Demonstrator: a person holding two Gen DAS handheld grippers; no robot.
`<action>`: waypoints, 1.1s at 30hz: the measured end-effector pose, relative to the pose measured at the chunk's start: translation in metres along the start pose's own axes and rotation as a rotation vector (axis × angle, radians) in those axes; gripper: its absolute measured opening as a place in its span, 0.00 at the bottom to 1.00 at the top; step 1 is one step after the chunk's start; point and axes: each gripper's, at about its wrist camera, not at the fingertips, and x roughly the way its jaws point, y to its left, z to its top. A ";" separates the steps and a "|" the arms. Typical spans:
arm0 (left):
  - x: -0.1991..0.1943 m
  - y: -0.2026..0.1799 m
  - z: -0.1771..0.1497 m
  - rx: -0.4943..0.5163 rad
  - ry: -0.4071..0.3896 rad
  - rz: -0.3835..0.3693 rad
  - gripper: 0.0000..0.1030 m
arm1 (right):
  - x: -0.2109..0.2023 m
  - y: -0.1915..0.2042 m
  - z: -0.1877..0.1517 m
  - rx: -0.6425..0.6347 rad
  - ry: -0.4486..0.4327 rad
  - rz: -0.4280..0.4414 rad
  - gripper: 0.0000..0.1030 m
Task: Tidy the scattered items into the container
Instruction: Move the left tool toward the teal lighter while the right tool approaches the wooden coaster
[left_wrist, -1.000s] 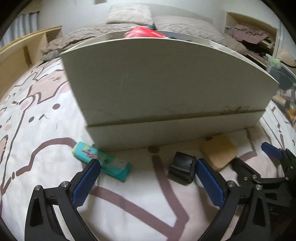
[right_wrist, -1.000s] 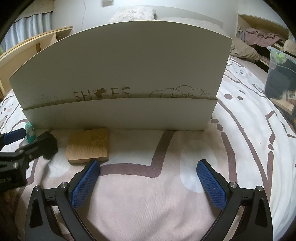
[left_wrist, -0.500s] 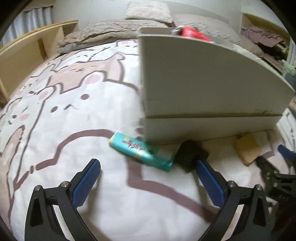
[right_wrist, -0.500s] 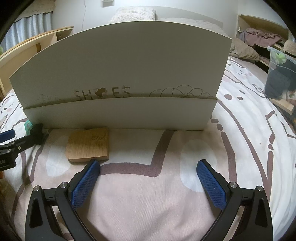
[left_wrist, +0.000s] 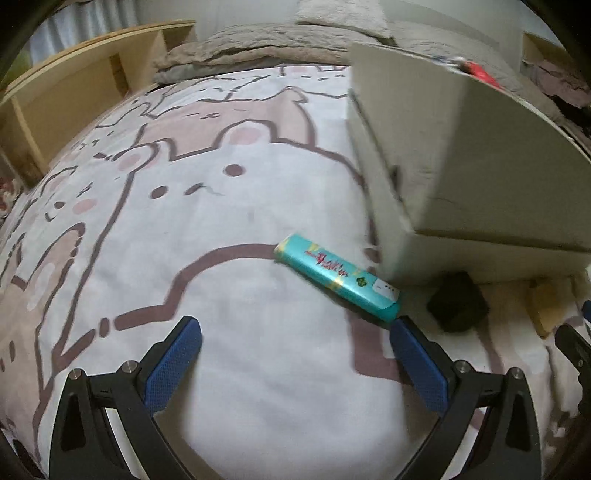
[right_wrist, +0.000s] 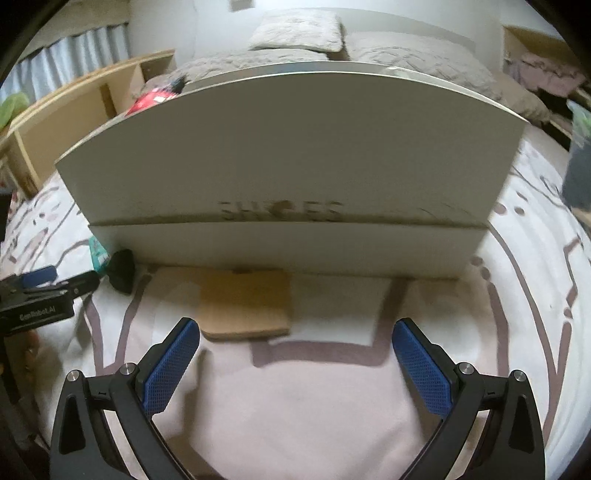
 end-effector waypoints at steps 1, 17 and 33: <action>0.001 0.004 0.001 -0.014 0.004 0.003 1.00 | 0.003 0.004 0.002 -0.010 0.001 -0.004 1.00; -0.033 -0.022 0.001 0.000 -0.029 -0.214 1.00 | 0.043 0.020 0.013 -0.036 0.068 -0.044 1.00; -0.028 -0.056 -0.005 0.023 -0.027 -0.312 0.83 | 0.036 0.050 0.004 -0.107 -0.079 -0.016 0.59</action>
